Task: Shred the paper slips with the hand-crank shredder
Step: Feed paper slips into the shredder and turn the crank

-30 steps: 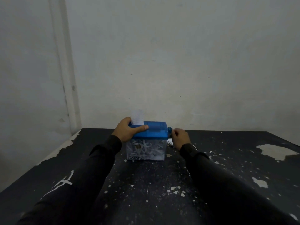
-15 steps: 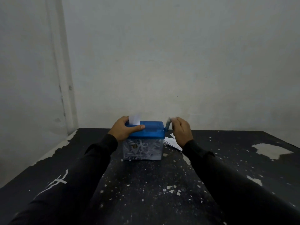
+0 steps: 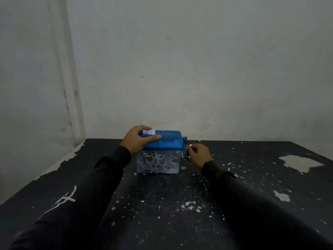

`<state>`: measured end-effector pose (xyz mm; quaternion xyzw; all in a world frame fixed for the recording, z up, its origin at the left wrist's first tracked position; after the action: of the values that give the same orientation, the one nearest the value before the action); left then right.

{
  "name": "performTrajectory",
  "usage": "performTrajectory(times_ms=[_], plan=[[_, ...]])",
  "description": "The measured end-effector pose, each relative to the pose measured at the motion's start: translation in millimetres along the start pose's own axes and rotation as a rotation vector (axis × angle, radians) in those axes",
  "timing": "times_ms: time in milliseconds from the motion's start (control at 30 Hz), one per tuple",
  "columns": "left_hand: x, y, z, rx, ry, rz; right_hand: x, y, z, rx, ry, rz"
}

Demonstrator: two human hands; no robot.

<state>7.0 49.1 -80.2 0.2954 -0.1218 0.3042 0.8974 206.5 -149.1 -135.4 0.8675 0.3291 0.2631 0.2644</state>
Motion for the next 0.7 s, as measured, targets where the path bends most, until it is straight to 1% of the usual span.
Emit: performTrajectory(times_ms=[67, 167, 233, 300, 467, 567, 633, 700], plan=[[0.0, 0.6, 0.2, 0.025, 0.009, -0.008, -20.8, 1.3, -2.6, 0.041, 0.047, 0.002], [-1.6, 0.4, 4.8, 0.019, 0.01, -0.016, -45.8, 14.6, -27.2, 0.183, 0.182, 0.056], [-2.1, 0.5, 6.8, 0.024, 0.012, -0.022, -45.8, 24.5, -40.8, 0.336, 0.231, 0.045], [-2.0, 0.6, 7.9, 0.018, 0.02, -0.026, -34.5, 33.1, -47.1, 0.398, 0.246, 0.013], [-2.0, 2.4, 8.8, -0.001, 0.024, -0.024, 0.2, 47.8, -64.1, 0.373, 0.229, 0.014], [-2.9, 1.0, 8.7, -0.013, 0.02, -0.024, 27.2, 45.5, -62.7, 0.334, 0.142, 0.083], [-3.0, -0.1, 8.3, -0.017, 0.02, -0.018, 39.9, 40.9, -57.1, 0.322, 0.05, 0.129], [-3.1, -0.2, 7.7, -0.02, 0.021, -0.014, 45.5, 35.9, -50.4, 0.309, 0.022, 0.14]])
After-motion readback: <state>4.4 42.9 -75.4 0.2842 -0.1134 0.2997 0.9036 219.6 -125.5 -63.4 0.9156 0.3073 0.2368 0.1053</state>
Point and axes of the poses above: each hand's wrist, its own x-axis towards the middle knuckle, its own y-axis out of the back of the hand, z = x × y, the point moved 1 cm from there along x, towards the middle knuckle, and after that the axes turned 8 degrees about -z, right-handed, at the moved point
